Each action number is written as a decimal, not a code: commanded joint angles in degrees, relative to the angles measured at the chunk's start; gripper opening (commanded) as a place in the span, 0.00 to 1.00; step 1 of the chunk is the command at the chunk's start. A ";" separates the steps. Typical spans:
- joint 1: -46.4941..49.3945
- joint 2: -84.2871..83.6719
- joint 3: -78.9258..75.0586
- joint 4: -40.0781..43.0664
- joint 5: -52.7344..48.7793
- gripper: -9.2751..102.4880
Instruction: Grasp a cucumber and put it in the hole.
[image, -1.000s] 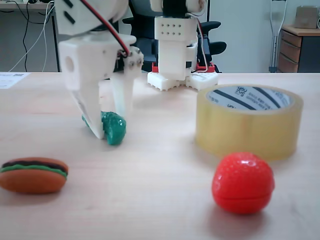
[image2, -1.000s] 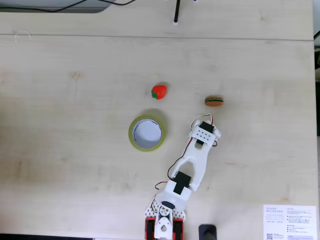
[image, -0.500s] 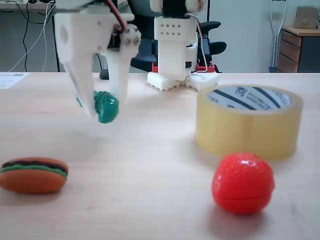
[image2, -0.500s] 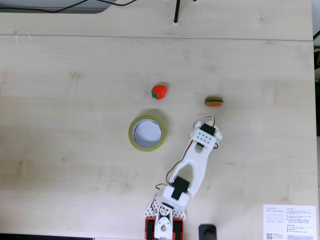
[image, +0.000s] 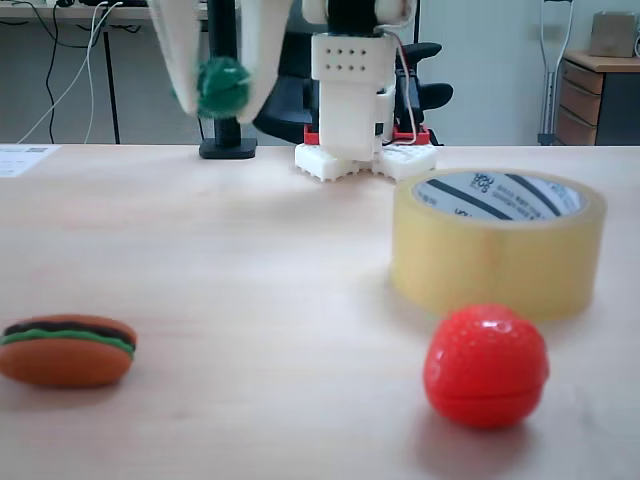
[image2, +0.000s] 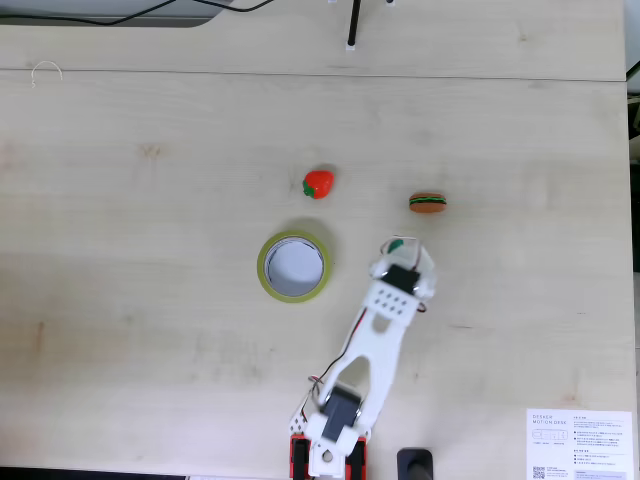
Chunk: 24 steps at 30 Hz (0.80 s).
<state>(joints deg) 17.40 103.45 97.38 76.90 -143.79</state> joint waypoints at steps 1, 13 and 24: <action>-3.69 8.00 -0.79 0.88 7.65 0.10; -18.46 14.68 -0.62 0.79 38.76 0.11; -29.71 16.35 -0.62 -1.14 54.49 0.12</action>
<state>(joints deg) -9.58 115.66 97.38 77.26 -93.08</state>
